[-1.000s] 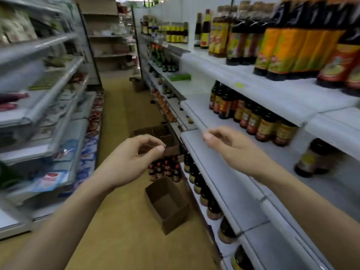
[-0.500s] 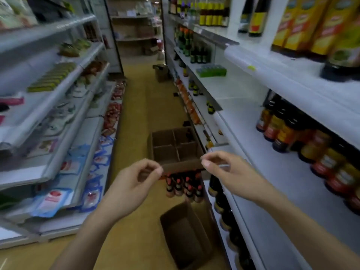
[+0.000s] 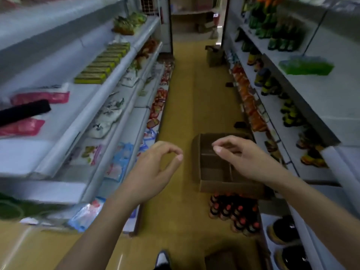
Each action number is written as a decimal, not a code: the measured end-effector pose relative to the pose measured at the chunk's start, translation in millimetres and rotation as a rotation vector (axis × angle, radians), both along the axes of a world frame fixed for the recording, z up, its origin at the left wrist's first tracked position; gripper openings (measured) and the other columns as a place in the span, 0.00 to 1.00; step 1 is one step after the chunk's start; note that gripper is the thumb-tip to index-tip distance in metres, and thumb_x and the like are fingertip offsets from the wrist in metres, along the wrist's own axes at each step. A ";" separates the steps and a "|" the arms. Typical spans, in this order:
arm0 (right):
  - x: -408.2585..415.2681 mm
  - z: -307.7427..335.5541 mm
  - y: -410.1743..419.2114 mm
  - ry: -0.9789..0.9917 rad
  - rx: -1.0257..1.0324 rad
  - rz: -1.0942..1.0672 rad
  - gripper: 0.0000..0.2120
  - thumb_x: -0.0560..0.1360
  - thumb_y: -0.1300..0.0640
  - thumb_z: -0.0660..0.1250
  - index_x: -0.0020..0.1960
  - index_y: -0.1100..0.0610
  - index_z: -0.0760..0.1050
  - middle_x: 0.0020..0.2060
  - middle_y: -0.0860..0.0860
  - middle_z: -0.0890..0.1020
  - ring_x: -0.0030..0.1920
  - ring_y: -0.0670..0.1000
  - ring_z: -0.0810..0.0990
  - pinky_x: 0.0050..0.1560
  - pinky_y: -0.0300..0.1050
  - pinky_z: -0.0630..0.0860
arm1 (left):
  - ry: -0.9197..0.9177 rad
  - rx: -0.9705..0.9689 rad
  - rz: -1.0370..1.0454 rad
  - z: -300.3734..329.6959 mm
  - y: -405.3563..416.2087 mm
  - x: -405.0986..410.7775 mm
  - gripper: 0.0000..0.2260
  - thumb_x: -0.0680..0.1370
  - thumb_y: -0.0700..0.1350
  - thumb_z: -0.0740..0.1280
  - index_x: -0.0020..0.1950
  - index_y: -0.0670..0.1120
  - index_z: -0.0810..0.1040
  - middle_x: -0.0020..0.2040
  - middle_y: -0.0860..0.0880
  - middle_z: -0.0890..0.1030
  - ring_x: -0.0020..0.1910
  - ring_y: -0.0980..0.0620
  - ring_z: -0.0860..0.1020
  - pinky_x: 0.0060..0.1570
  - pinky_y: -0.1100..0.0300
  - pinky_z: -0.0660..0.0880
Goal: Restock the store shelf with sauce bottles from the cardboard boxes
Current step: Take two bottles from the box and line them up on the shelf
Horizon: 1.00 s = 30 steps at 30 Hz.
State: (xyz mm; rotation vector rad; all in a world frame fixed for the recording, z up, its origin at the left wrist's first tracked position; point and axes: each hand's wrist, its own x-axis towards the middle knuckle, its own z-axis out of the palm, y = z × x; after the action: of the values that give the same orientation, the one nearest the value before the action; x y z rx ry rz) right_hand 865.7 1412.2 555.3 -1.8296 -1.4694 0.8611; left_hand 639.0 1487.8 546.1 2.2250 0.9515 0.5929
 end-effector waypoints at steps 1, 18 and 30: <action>5.6 2.3 22.7 0.000 0.016 -0.017 0.11 0.78 0.44 0.62 0.57 0.45 0.76 0.50 0.37 0.79 0.51 0.34 0.77 0.46 0.25 0.73 | 0.001 0.000 -0.019 -1.5 25.3 6.5 0.04 0.78 0.53 0.62 0.49 0.64 0.71 0.51 0.63 0.76 0.54 0.67 0.73 0.53 0.77 0.66; 229.9 -24.4 249.3 0.017 -0.021 -0.538 0.13 0.79 0.44 0.61 0.60 0.47 0.75 0.52 0.41 0.80 0.55 0.42 0.77 0.55 0.40 0.73 | 0.231 -0.080 -0.509 -33.4 350.1 295.6 0.06 0.80 0.49 0.63 0.57 0.55 0.74 0.55 0.55 0.75 0.55 0.59 0.75 0.54 0.66 0.70; 358.6 -44.1 332.0 0.037 -0.036 -0.877 0.11 0.79 0.45 0.61 0.58 0.49 0.75 0.48 0.42 0.79 0.48 0.42 0.77 0.44 0.34 0.72 | 0.292 -0.003 -0.918 -44.6 452.9 525.0 0.09 0.80 0.48 0.63 0.60 0.53 0.75 0.55 0.56 0.74 0.55 0.59 0.73 0.53 0.66 0.70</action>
State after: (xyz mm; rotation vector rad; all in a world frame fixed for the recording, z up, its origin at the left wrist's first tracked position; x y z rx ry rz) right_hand 1224.4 1744.1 511.1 -2.1662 -0.4975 0.4612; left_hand 1164.0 1940.7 501.5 2.4580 -0.0197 -0.1579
